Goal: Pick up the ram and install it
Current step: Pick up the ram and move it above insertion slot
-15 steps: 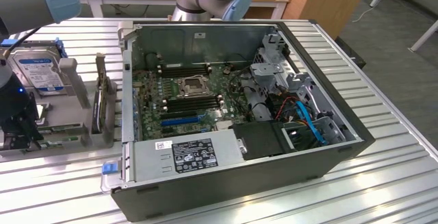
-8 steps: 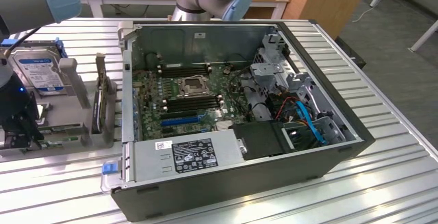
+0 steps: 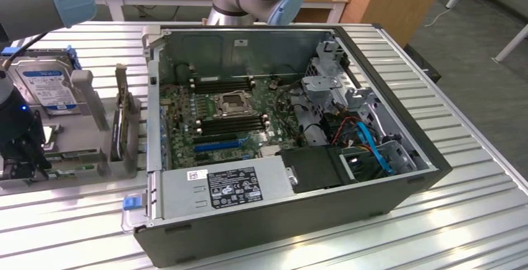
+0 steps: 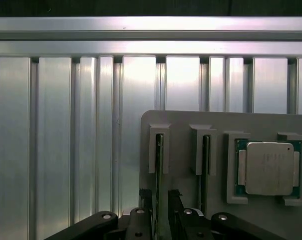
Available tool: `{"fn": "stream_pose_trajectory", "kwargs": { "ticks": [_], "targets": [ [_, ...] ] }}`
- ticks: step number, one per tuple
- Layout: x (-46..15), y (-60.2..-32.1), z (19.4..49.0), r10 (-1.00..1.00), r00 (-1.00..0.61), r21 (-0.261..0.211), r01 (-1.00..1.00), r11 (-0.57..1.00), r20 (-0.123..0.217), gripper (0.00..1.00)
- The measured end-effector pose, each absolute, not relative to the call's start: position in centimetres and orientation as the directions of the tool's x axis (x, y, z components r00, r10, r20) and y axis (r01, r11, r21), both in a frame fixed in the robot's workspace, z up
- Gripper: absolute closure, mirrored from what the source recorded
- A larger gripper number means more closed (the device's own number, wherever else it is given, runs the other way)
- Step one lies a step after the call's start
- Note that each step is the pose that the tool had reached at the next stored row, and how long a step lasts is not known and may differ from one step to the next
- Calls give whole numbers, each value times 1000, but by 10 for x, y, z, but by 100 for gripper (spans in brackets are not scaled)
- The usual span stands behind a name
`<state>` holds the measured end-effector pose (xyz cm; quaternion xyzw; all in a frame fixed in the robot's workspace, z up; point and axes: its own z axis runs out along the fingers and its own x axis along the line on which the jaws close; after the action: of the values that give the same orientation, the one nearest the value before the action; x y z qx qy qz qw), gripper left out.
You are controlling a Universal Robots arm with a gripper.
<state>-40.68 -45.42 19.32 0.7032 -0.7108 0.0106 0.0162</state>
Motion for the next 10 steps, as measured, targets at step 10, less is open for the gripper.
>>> {"fn": "stream_pose_trajectory", "kwargs": {
  "ticks": [10],
  "targets": [
    [-407,-454,193,-999,-11,8,-1000,11,38,54]
  ]
}}
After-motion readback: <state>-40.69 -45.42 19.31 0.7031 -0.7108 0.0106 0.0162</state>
